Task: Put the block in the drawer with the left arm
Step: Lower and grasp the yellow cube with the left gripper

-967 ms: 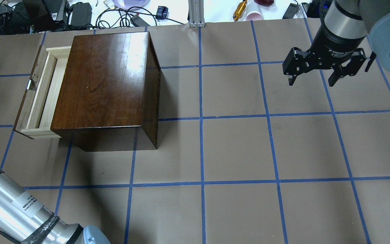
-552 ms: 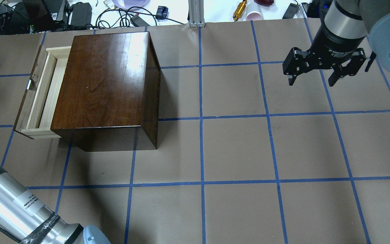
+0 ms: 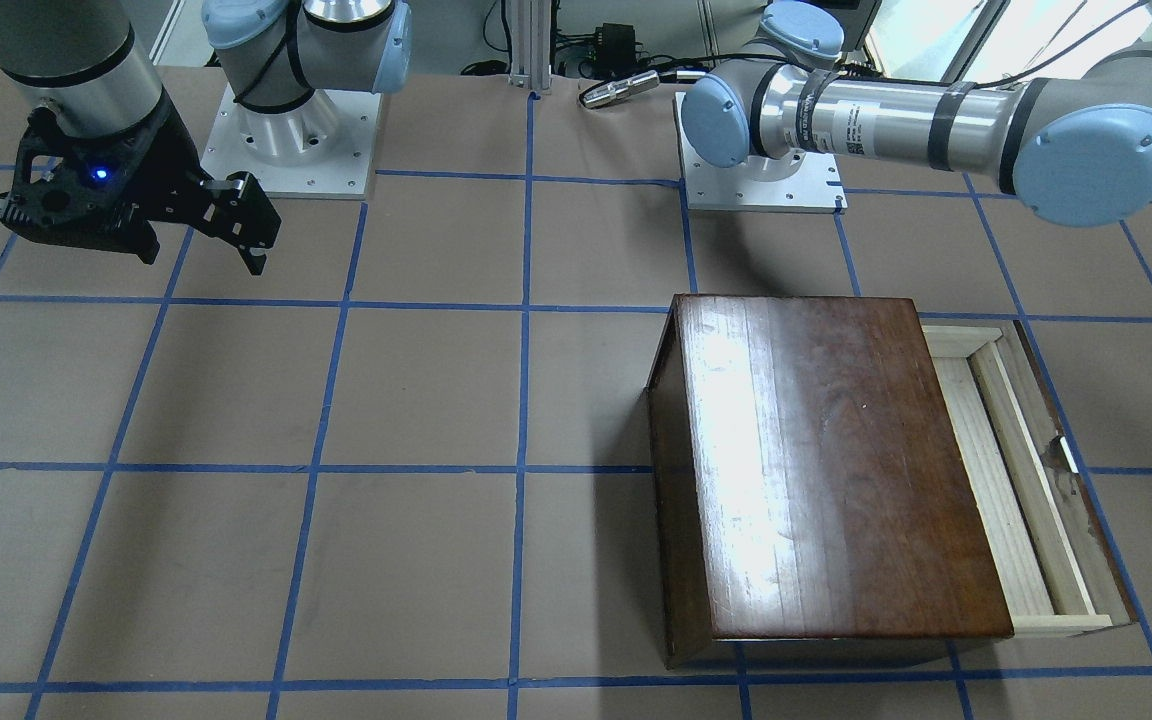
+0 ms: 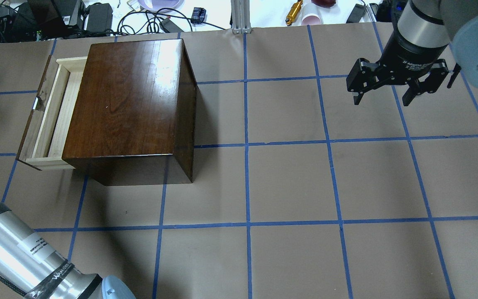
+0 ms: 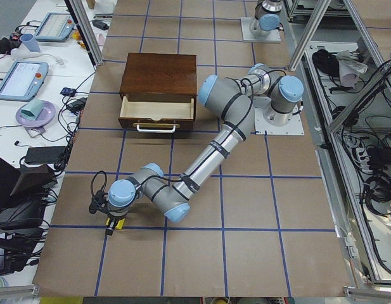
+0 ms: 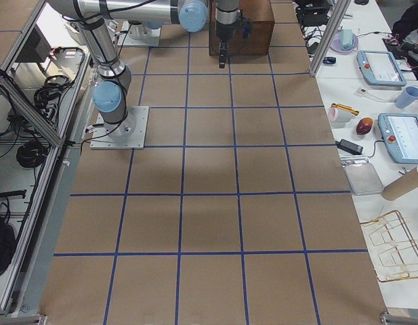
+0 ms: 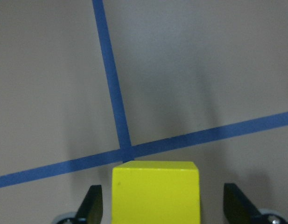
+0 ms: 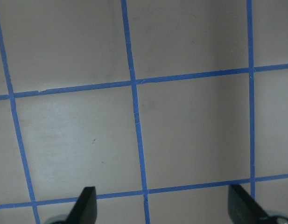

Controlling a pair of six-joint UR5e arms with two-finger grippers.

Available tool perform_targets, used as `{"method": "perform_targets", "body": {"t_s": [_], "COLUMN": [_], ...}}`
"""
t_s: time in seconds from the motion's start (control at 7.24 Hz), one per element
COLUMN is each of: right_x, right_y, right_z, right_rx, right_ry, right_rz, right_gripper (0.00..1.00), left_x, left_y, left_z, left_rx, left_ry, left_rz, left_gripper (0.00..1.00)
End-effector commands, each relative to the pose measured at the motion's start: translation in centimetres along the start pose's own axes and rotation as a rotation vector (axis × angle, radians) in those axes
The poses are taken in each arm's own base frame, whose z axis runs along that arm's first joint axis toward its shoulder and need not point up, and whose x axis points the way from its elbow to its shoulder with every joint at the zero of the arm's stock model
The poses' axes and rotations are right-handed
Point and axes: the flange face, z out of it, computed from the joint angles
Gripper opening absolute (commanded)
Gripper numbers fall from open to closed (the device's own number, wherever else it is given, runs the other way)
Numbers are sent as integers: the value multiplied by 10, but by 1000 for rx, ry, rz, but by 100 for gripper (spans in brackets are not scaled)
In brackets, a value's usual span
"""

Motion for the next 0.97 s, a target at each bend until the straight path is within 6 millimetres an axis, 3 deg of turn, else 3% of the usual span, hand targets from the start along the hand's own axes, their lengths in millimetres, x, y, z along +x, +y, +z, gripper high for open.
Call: {"method": "perform_targets", "body": {"t_s": [0.0,0.14,0.41,0.55,0.83], "right_x": [0,1,1,0,0], "right_y": [0,0,0,0,0], "right_z": [0,0,0,0,1], "right_rx": [0,0,0,0,-1], "right_ry": [0,0,0,0,0], "right_rz": [0,2,2,0,0], "right_gripper": [100,100,100,100,100], "left_x": [-1,-3,-4,-2,20], "left_y": [-1,-1,-8,-10,-24], "left_z": [-4,-9,-38,-59,-124], "left_rx": [2,0,6,-13,-72], "left_ry": [-5,-13,-31,-7,92], "left_rz": [20,23,26,16,-16], "left_gripper": [0,0,0,0,0]}}
